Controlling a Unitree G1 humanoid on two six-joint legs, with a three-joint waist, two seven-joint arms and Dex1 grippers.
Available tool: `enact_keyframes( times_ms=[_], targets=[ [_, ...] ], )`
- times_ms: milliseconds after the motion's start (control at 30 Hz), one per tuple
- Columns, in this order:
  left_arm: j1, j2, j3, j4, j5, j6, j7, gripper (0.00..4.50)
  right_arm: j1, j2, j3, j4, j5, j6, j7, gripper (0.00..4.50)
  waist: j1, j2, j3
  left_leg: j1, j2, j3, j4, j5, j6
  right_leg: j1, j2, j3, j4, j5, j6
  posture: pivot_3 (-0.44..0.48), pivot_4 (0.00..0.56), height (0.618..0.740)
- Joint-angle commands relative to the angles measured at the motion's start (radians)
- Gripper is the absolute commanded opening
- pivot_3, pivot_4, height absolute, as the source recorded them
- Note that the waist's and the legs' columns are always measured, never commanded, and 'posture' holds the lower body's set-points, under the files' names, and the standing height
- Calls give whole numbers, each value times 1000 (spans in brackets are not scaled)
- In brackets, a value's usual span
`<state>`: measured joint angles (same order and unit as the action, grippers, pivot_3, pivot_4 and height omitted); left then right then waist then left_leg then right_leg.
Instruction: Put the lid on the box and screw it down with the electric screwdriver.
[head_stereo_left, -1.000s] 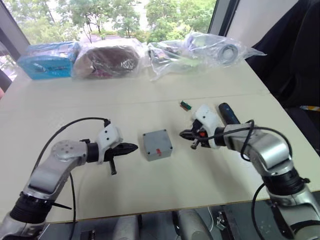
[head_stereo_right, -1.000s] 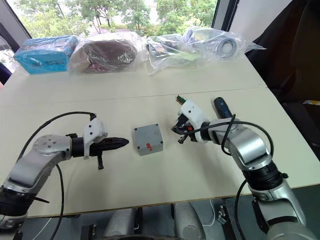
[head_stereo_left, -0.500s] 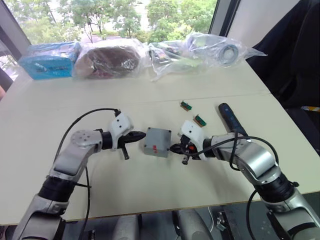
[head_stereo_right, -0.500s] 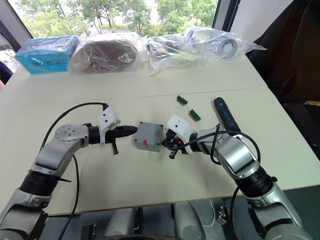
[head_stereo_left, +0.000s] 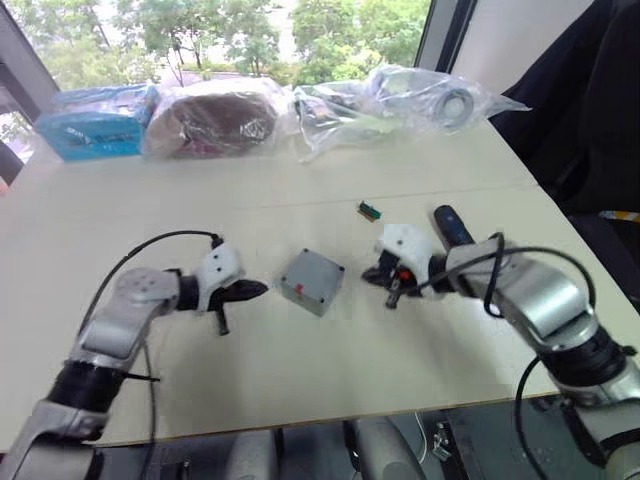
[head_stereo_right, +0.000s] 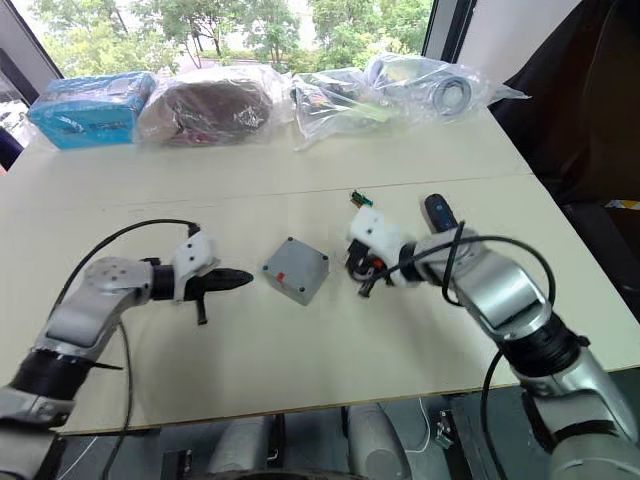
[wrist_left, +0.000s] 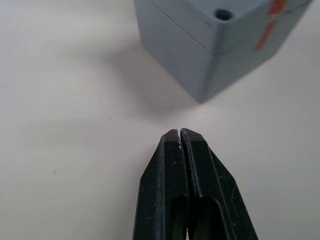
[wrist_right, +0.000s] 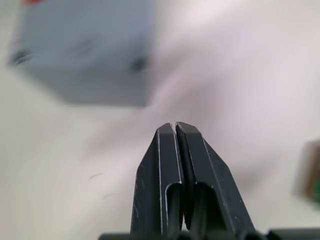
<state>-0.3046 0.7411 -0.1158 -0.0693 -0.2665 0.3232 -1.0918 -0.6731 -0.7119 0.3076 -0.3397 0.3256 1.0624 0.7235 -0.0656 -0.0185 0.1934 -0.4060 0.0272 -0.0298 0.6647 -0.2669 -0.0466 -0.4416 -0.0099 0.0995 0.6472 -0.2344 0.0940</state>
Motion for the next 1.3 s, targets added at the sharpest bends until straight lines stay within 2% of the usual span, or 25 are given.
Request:
enact_keyframes(
  times_ms=[33, 167, 333, 800, 1167, 1300],
  targets=[
    [24, 24, 20, -125, -56, 35, -37, 0, -38, 52, -11, 106, -40, -91, -18, 47, 0, 0, 0, 0, 0, 0, 0, 0, 0, 0, 0, 0, 0, 0, -1, 0, 150, 740],
    [4, -19, -7, -150, -55, 65, -3, 0, -53, 147, -18, 220, -39, -171, -12, 47, -3, 0, 0, 0, 0, 1, 0, 0, 0, 1, -1, 0, 0, 1, 1, 0, 150, 740],
    [-42, -67, -40, -126, -25, 63, 25, 0, -52, 184, 22, 276, -77, -219, 13, 47, -2, 0, 0, 0, 0, 0, 0, 0, 0, 0, 0, 0, 0, 1, 1, 0, 150, 740],
    [-117, -56, -40, -3, 23, -10, 5, 0, 32, 147, 45, 66, -20, -109, 119, 47, -3, 0, 0, 0, 0, 0, 0, 0, 0, 1, 0, 0, 0, 1, 1, 0, 150, 740],
    [-104, -31, -30, -9, 22, -25, -26, 0, 47, 140, 36, 10, -21, -68, 93, 47, -4, 0, 0, 0, 0, 0, 0, 0, 0, 0, 0, 0, 1, 1, 1, 0, 150, 740],
    [-92, -16, -15, -28, 19, -21, -29, 0, 58, 123, -33, -20, 5, -42, 77, 47, -3, 0, 0, 0, 0, 0, 0, 0, 0, 0, 0, 0, 1, 1, 1, 0, 150, 740]
  ],
)
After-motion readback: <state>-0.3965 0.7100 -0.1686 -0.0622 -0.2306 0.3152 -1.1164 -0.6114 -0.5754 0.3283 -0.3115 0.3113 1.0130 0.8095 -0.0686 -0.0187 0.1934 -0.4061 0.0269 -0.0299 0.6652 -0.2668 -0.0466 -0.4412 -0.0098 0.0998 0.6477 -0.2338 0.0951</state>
